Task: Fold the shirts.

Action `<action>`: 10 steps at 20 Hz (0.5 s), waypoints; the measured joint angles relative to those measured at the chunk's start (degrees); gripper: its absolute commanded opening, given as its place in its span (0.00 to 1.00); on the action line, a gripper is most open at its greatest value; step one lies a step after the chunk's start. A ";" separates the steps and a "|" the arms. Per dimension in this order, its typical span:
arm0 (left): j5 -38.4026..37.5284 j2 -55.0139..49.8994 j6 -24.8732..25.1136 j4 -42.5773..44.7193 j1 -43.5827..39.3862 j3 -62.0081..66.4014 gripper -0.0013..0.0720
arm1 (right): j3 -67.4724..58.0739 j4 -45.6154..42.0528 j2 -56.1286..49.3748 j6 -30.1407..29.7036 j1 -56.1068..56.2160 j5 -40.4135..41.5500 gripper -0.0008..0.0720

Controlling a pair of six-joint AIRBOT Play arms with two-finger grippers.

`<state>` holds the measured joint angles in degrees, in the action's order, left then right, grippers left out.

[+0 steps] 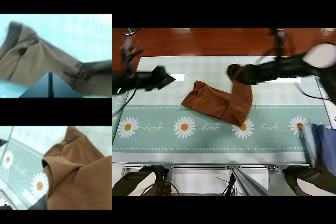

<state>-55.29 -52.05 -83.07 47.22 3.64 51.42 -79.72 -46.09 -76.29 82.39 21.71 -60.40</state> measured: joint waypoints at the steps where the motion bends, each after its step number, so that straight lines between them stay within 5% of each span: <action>1: 0.15 4.92 0.11 0.11 0.66 -4.15 0.04 | -3.41 0.02 -4.55 0.11 2.05 0.74 0.04; 5: 1.18 18.88 -1.95 0.31 1.90 -16.55 0.04 | -15.74 0.07 -20.13 1.99 7.61 1.90 0.04; 10: 1.33 24.30 -4.90 0.35 2.21 -22.49 0.04 | -23.54 4.11 -31.98 3.85 10.29 2.54 0.05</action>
<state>-53.95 -27.75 -87.96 47.57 5.85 28.93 -103.26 -41.98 -108.27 86.24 32.01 -57.87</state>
